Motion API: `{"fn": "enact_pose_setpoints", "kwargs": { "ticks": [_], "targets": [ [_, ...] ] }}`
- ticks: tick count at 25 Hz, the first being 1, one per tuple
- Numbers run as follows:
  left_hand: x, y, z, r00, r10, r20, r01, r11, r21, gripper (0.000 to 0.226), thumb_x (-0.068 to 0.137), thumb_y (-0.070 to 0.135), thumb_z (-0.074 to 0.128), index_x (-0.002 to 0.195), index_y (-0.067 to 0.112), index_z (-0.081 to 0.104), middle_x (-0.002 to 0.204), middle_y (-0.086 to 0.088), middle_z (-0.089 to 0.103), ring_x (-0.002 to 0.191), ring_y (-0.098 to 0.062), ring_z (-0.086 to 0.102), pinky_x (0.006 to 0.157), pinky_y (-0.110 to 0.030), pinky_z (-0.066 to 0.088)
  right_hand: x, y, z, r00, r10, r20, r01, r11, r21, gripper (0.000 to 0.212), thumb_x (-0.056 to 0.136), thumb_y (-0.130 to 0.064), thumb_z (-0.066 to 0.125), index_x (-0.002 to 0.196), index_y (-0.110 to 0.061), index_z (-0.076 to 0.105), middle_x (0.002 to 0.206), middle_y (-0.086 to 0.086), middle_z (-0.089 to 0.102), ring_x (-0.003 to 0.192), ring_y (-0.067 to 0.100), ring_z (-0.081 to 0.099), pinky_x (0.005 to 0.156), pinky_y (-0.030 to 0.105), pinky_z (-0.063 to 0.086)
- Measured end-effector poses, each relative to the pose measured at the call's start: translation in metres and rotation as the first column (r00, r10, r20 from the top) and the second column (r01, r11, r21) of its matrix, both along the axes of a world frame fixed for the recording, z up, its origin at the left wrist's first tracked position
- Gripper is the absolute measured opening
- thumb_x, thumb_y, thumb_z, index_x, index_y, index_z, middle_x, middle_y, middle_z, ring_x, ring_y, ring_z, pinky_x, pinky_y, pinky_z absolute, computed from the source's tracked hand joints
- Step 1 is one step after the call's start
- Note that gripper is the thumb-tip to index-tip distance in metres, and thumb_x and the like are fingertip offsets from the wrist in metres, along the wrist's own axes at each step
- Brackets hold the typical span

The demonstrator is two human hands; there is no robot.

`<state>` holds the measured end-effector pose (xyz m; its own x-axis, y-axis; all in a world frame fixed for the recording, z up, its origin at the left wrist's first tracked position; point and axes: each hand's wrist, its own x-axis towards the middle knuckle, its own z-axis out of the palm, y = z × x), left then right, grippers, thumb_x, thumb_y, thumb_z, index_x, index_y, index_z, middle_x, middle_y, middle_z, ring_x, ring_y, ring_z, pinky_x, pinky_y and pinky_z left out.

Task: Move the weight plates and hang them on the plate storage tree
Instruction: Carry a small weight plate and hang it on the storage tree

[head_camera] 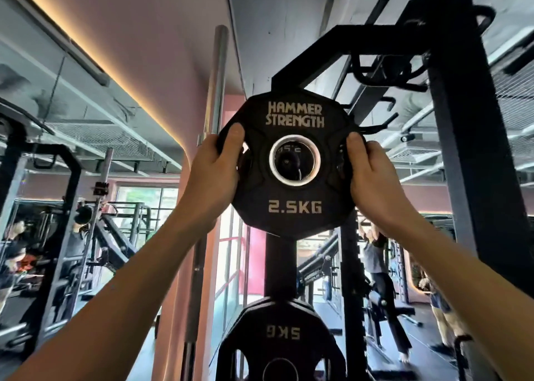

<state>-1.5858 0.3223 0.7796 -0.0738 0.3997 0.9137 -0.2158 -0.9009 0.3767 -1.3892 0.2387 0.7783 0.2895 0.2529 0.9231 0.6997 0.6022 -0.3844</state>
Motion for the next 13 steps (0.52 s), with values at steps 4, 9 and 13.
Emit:
{"fn": "enact_pose_setpoints", "kwargs": {
  "ticks": [4, 9, 13],
  "targets": [
    [0.008, 0.025, 0.020, 0.999, 0.024, -0.032, -0.025, 1.000, -0.006, 0.040, 0.101, 0.045, 0.044, 0.082, 0.011, 0.055, 0.057, 0.010, 0.056, 0.048, -0.002, 0.049, 0.049, -0.015, 0.038, 0.005, 0.024, 0.016, 0.999, -0.045, 0.002, 0.045, 0.999, -0.019, 0.048, 0.101, -0.050, 0.031, 0.107, -0.008, 0.054, 0.082, -0.003, 0.058, 0.075, 0.007, 0.055, 0.071, 0.030, 0.044],
    [0.020, 0.063, 0.026, 0.996, 0.030, -0.088, -0.036, 0.997, -0.069, 0.051, 0.099, 0.054, 0.042, 0.106, 0.009, 0.063, 0.092, -0.003, 0.066, 0.081, -0.015, 0.062, 0.064, -0.021, 0.046, 0.019, 0.056, 0.021, 0.995, -0.097, 0.005, 0.098, 0.994, -0.053, 0.053, 0.101, -0.053, 0.029, 0.108, -0.006, 0.052, 0.088, -0.001, 0.058, 0.086, 0.020, 0.058, 0.070, 0.032, 0.038],
    [0.030, 0.084, 0.027, 0.995, 0.011, -0.104, -0.020, 0.996, -0.083, 0.050, 0.099, 0.053, 0.044, 0.108, 0.009, 0.066, 0.104, -0.009, 0.072, 0.095, -0.021, 0.068, 0.076, -0.030, 0.054, 0.027, 0.079, 0.019, 0.995, -0.096, -0.013, 0.094, 0.991, -0.093, 0.046, 0.102, -0.051, 0.029, 0.110, -0.009, 0.048, 0.098, 0.004, 0.056, 0.092, 0.021, 0.054, 0.079, 0.031, 0.037]
  ]
}}
